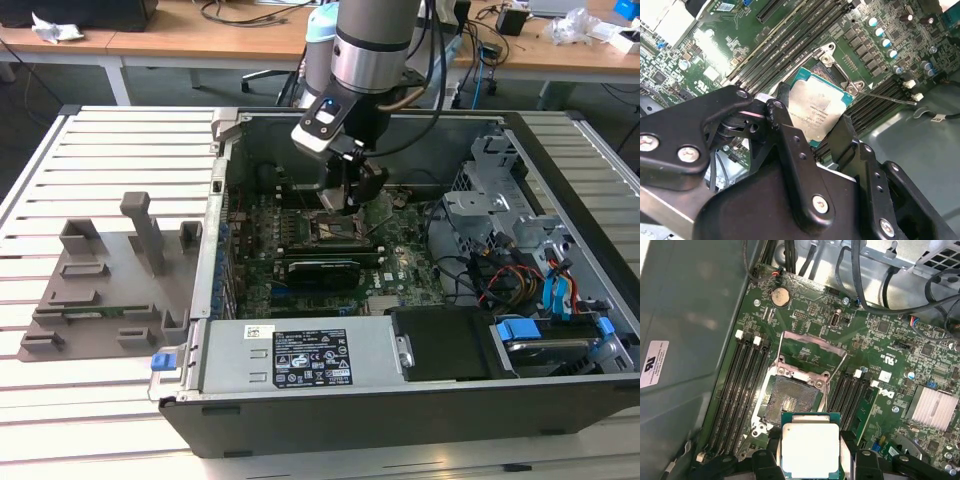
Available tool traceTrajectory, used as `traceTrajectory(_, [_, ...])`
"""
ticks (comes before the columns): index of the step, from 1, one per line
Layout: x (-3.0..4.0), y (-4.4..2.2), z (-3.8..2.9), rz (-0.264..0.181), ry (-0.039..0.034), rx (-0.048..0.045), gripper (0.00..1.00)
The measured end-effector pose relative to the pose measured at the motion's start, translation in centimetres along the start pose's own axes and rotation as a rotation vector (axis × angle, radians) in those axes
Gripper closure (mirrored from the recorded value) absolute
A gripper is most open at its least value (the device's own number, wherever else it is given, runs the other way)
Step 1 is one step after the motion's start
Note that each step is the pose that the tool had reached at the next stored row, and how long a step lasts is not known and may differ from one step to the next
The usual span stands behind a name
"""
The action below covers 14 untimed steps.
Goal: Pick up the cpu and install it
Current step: 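Place the cpu into insertion slot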
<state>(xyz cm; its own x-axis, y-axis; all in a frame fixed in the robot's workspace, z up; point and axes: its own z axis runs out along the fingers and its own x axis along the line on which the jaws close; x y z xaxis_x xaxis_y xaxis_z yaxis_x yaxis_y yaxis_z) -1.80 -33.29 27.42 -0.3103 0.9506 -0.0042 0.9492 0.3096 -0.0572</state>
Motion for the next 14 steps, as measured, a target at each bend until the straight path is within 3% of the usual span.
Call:
traceTrajectory(8, [0.00,0.00,0.01,0.069,0.0040,0.0003,0.45])
traceTrajectory(14, [0.00,0.00,0.04,0.149,0.0085,0.0007,0.45])
